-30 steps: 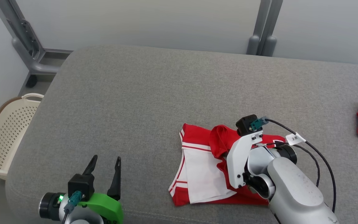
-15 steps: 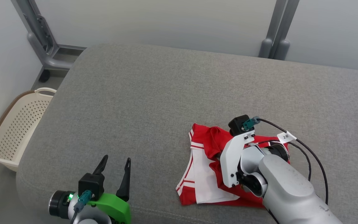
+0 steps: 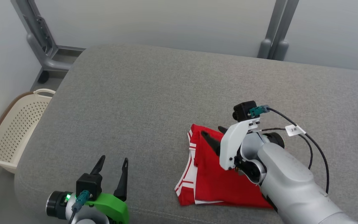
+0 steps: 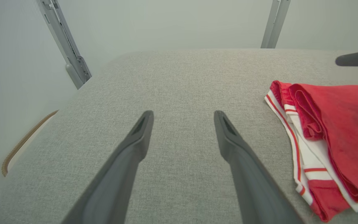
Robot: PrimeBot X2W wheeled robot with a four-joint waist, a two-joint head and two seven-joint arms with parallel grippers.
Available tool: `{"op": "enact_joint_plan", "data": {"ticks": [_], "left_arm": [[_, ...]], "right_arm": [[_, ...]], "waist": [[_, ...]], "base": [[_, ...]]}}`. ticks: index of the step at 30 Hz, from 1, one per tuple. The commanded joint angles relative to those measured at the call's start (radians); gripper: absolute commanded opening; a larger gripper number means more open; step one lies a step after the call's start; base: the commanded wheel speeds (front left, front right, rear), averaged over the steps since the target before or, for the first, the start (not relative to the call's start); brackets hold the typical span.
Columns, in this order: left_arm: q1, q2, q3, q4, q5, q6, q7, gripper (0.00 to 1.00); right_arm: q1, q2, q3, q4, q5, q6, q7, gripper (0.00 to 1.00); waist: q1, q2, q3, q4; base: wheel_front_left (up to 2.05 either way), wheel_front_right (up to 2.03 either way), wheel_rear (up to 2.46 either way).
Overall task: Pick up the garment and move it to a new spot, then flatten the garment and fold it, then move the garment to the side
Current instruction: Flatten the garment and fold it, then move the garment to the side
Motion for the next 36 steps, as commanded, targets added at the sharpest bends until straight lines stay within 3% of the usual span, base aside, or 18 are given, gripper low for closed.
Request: {"op": "enact_joint_plan", "data": {"ticks": [1, 6, 13, 19, 26, 36], "left_arm": [[0.007, 0.004, 0.004, -0.007, -0.004, 0.006, -0.004, 1.0], [0.011, 0.006, 0.01, -0.015, -0.009, 0.015, -0.004, 1.0], [0.02, 0.012, 0.023, -0.03, -0.014, 0.028, -0.004, 1.0], [0.032, 0.017, 0.037, -0.044, -0.018, 0.035, -0.004, 1.0], [0.026, 0.013, 0.038, -0.046, -0.014, 0.031, -0.004, 1.0], [-0.001, 0.005, 0.035, -0.039, -0.007, 0.024, -0.004, 1.0]], "right_arm": [[-0.029, -0.005, -0.019, 0.017, 0.006, 0.0, -0.034, 1.0], [-0.076, -0.004, -0.12, 0.137, -0.086, 0.0, -0.067, 1.0], [-0.093, -0.033, -0.34, 0.31, -0.282, 0.0, -0.049, 1.0], [-0.063, -0.047, -0.498, 0.31, -0.387, 0.0, 0.019, 1.0], [0.047, -0.012, -0.557, 0.105, -0.425, 0.0, 0.192, 1.0], [0.359, -0.005, -0.556, -0.452, -0.374, 0.0, 0.513, 1.0]], "waist": [[0.0, 0.0, -0.002, -0.018], [0.0, 0.0, -0.002, -0.047], [0.0, 0.0, -0.002, -0.083], [0.0, 0.0, 0.003, -0.122], [0.0, 0.0, 0.013, -0.148], [0.0, 0.0, 0.036, -0.147]], "base": [[0.0, 0.0, 0.0], [0.0, 0.0, 0.0], [0.0, 0.0, 0.0], [0.0, 0.0, 0.0], [0.0, 0.0, 0.0], [0.0, 0.0, 0.0]]}}
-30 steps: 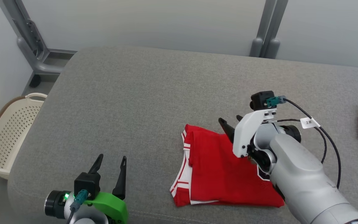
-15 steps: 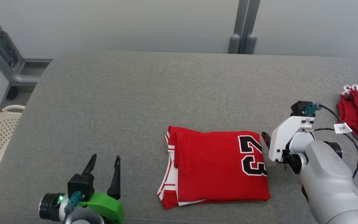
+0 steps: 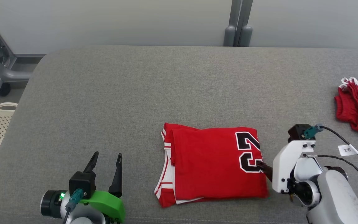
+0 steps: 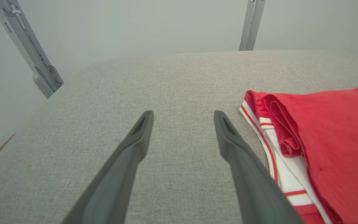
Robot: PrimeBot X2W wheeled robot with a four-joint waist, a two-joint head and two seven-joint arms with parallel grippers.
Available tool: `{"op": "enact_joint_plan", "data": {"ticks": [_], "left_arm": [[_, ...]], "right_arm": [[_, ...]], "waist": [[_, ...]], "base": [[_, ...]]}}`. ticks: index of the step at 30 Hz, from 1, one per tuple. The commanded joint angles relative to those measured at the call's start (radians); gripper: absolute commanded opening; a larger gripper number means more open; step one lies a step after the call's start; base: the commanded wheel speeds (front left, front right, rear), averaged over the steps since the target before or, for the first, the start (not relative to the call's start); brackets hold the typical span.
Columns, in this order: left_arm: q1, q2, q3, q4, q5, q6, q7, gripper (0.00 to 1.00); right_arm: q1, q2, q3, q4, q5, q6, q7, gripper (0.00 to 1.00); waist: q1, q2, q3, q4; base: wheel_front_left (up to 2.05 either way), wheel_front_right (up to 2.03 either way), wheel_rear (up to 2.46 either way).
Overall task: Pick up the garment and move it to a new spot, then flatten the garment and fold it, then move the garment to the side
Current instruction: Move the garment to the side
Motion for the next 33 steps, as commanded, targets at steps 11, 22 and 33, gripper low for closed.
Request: {"op": "enact_joint_plan", "data": {"ticks": [11, 22, 33], "left_arm": [[-0.036, -0.004, 0.005, 0.01, 0.01, -0.014, -0.003, 1.0], [-0.048, -0.008, 0.001, 0.012, 0.022, -0.017, -0.003, 1.0], [-0.044, -0.01, 0.01, 0.01, 0.03, -0.021, -0.003, 1.0]], "right_arm": [[0.08, -0.003, -0.055, -0.164, 0.011, 0.0, 0.085, 1.0], [-0.019, -0.004, -0.059, 0.039, 0.025, 0.0, 0.038, 1.0], [-0.114, -0.002, -0.004, 0.254, 0.077, 0.0, -0.071, 0.0]], "waist": [[0.0, -0.0001, 0.026, 0.026], [0.0, -0.0001, 0.049, 0.056], [0.0, -0.0001, 0.054, 0.071]], "base": [[0.0, 0.0, 0.0], [0.0, 0.0, 0.0], [0.0, 0.0, 0.0]]}}
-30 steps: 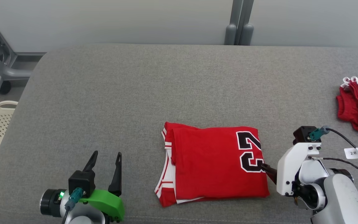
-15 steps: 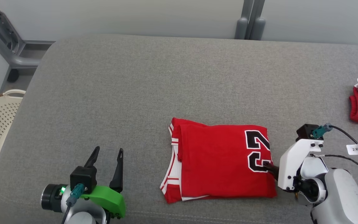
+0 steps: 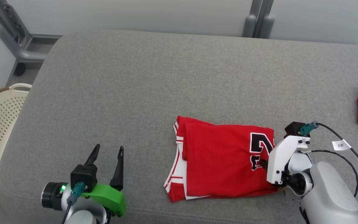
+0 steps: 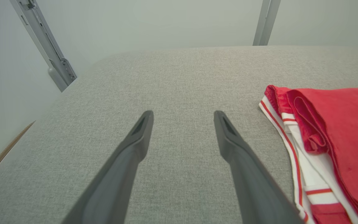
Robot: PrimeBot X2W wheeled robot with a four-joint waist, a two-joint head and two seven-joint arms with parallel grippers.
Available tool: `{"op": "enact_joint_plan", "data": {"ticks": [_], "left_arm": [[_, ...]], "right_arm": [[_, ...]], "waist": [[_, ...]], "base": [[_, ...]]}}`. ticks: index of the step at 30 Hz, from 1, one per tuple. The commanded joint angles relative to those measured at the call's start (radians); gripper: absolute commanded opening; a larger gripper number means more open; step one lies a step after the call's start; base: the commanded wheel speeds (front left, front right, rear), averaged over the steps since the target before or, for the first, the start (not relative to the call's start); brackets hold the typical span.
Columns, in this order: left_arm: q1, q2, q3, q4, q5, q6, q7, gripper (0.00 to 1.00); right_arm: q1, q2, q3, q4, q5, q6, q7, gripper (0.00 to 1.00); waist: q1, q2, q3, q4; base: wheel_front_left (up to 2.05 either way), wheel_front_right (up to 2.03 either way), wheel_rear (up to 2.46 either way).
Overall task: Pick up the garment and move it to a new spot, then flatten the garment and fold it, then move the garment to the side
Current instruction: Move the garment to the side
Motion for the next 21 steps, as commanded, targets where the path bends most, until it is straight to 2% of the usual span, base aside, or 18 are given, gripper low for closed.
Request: {"op": "enact_joint_plan", "data": {"ticks": [1, 10, 21], "left_arm": [[-0.005, 0.003, 0.005, -0.001, 0.006, -0.002, -0.003, 1.0], [0.032, 0.0, 0.019, -0.001, 0.006, 0.004, -0.003, 1.0], [0.03, -0.015, 0.039, -0.035, 0.029, 0.004, -0.003, 1.0]], "right_arm": [[-0.011, 0.0, -0.004, 0.022, -0.014, 0.0, -0.022, 0.0], [-0.095, -0.002, -0.003, 0.078, -0.097, -0.001, -0.104, 0.0], [-0.338, -0.001, -0.028, 0.214, -0.259, -0.001, -0.193, 0.0]], "waist": [[0.0, 0.0, -0.004, -0.002], [0.0, 0.0, -0.044, -0.048], [0.0, 0.0, -0.031, -0.21]], "base": [[0.0, 0.0, 0.0], [0.0, 0.0, 0.0], [0.0, 0.0, 0.0]]}}
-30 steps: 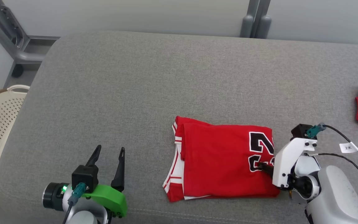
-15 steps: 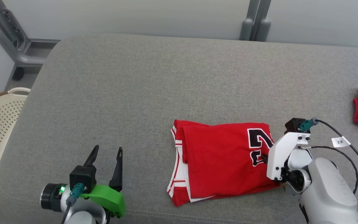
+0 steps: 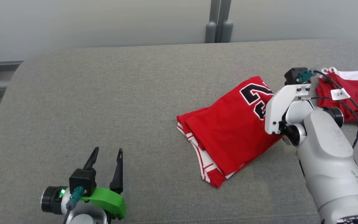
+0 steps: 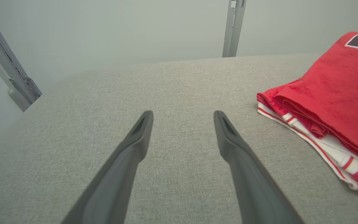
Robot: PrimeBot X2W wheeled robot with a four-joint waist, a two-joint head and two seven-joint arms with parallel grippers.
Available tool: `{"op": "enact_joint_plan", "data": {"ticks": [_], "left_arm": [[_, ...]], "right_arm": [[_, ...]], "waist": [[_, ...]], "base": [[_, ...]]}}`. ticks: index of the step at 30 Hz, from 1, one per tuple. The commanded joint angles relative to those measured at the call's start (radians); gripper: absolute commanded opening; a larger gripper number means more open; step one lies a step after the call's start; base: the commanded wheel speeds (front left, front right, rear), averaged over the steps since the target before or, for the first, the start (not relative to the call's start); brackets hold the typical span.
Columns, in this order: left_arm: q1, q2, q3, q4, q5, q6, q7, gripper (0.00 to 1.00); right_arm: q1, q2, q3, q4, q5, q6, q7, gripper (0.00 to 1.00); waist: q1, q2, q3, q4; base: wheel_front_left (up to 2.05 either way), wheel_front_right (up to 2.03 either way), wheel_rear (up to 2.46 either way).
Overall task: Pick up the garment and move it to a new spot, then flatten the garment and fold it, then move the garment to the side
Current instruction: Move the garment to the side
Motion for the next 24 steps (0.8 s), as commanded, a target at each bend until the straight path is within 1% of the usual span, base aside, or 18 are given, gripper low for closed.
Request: {"op": "enact_joint_plan", "data": {"ticks": [1, 5, 7, 12, 18, 24], "left_arm": [[-0.013, -0.006, 0.002, -0.009, 0.017, 0.0, -0.003, 1.0], [-0.026, -0.016, -0.007, -0.01, 0.033, -0.014, -0.003, 1.0], [-0.028, -0.018, -0.01, -0.009, 0.037, -0.018, -0.003, 1.0], [-0.047, -0.018, -0.024, -0.008, 0.062, -0.037, -0.003, 1.0], [-0.086, -0.005, -0.046, -0.007, 0.087, -0.052, -0.003, 1.0], [-0.121, 0.009, -0.066, -0.026, 0.106, -0.058, 0.01, 1.0]], "right_arm": [[-0.042, -0.004, -0.01, 0.031, -0.024, -0.001, -0.02, 0.0], [-0.129, -0.004, -0.05, 0.101, -0.104, -0.001, -0.06, 0.0], [-0.148, -0.004, -0.063, 0.114, -0.119, -0.001, -0.071, 0.0], [-0.244, -0.004, -0.171, 0.169, -0.193, -0.001, -0.125, 0.0], [-0.333, -0.003, -0.329, 0.208, -0.297, -0.001, -0.166, 0.0], [-0.392, -0.013, -0.475, 0.187, -0.408, -0.001, -0.181, 0.0]], "waist": [[0.0, 0.0, 0.016, -0.075], [0.0, 0.0, 0.028, -0.116], [0.0, 0.0, 0.033, -0.125], [0.0, 0.0, 0.068, -0.163], [0.0, 0.0, 0.124, -0.163], [0.0, 0.0, 0.188, -0.144]], "base": [[0.0, 0.0, 0.0], [0.0, 0.0, 0.0], [0.0, 0.0, 0.0], [0.0, 0.0, 0.0], [0.0, 0.0, 0.0], [0.0, 0.0, 0.0]]}}
